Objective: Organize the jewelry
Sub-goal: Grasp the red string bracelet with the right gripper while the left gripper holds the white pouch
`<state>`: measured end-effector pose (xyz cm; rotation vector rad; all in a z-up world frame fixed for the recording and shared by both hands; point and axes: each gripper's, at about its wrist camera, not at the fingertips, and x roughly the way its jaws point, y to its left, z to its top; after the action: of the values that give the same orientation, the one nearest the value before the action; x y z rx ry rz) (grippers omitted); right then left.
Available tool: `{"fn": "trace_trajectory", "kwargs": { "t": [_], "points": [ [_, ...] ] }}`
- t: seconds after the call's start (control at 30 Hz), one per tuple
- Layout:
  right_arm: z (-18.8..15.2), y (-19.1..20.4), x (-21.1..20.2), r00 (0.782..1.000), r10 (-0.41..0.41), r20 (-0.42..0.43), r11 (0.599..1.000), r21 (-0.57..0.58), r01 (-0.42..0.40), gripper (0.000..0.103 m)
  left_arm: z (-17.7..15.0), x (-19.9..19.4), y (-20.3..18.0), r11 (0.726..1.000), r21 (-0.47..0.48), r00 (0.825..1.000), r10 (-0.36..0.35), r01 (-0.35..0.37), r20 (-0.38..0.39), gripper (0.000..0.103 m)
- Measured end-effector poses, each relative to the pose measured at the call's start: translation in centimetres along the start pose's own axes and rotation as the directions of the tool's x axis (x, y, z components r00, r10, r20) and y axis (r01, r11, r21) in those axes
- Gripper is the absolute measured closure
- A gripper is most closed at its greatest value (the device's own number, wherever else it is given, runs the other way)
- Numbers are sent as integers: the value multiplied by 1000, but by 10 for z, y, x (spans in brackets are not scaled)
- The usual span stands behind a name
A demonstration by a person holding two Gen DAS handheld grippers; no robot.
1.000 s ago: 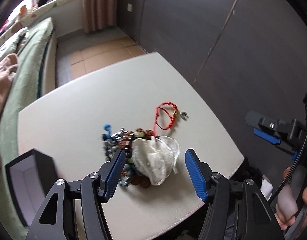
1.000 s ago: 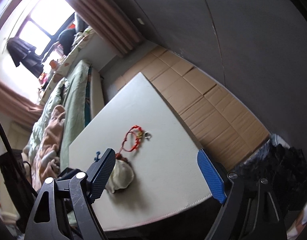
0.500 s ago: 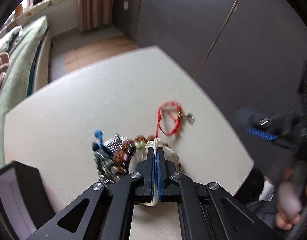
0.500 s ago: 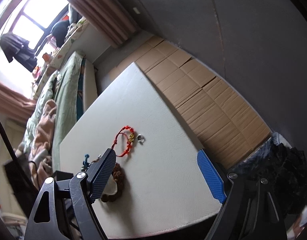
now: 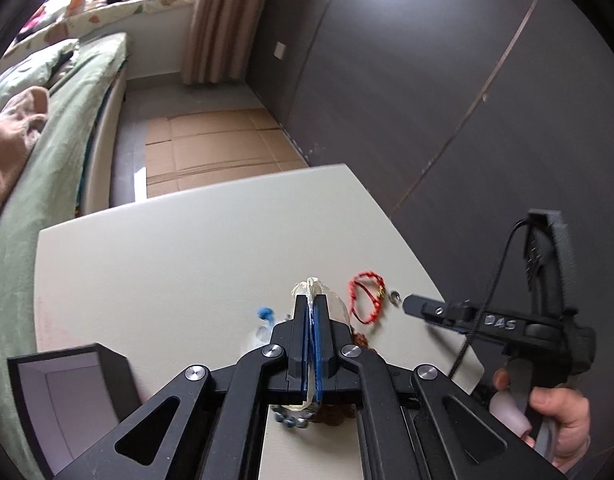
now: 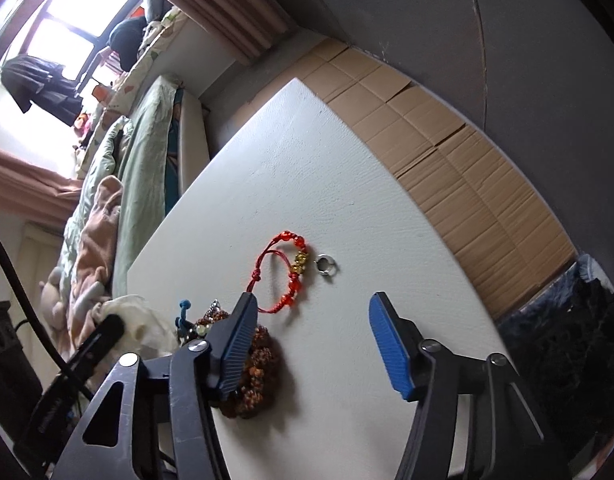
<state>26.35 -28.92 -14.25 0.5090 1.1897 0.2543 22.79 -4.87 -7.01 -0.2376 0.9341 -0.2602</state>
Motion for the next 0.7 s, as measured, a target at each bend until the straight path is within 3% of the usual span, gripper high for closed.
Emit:
{"fn": "trace_trajectory", "kwargs": {
  "t": [0.17,0.33,0.5,0.7],
  "points": [
    [6,10,19,1000,-10,-25,1000,-4,10,54,7,-11,15,1000,-30,999,6,-5,32,102],
    [9,25,30,994,-107,-4,993,-48,107,63,8,-16,24,998,-58,999,19,-16,40,102],
    [10,45,36,977,-212,17,970,-121,213,63,9,-24,30,997,-71,998,35,-31,54,102],
    [7,53,38,966,-258,13,955,-151,257,80,7,-32,39,995,-93,997,46,-41,55,102]
  ]
}}
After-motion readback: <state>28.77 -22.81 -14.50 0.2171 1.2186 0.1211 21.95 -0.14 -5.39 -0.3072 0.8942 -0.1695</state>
